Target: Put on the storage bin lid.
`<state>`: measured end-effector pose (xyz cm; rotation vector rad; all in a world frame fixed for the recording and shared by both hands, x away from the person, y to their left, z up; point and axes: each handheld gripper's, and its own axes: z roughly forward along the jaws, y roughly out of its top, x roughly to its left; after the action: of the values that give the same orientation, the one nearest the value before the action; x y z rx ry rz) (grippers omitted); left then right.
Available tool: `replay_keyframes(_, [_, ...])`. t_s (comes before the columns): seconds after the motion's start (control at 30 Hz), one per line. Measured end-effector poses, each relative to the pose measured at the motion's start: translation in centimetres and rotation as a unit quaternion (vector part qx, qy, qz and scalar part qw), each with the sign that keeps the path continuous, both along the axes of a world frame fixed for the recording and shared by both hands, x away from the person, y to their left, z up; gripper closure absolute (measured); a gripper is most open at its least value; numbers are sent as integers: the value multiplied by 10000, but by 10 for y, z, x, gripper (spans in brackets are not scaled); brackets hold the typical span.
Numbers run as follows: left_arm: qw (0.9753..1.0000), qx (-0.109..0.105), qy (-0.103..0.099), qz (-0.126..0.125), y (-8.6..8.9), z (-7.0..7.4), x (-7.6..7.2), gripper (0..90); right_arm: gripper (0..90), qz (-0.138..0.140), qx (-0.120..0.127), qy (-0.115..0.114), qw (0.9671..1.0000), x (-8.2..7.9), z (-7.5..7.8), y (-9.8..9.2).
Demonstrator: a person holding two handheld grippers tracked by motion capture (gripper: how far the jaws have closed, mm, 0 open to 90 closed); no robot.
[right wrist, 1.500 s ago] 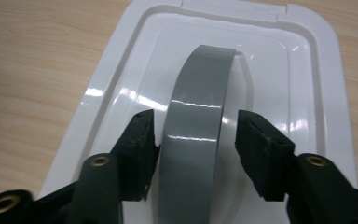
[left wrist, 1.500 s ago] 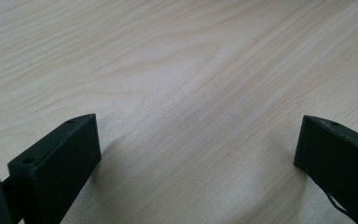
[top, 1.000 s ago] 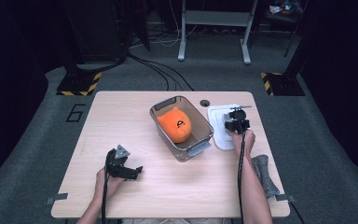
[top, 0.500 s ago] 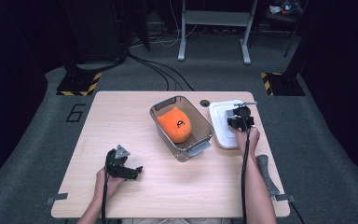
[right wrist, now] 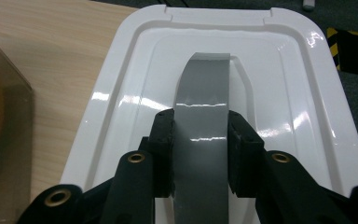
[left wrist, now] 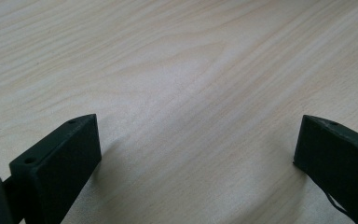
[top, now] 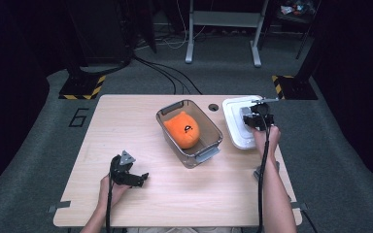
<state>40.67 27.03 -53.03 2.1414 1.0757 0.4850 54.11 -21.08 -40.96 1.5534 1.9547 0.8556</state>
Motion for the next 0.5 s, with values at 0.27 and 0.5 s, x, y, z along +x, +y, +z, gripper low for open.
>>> replay_keyframes(0.27, [10000,6,-6,33,0,0,0,1,667,56,-3,-75,10000,-7,23,-5])
replay_keyframes(0.5, [10000,9,-10,39,0,0,0,1,667,139,46,-141,9998,-11,39,-5])
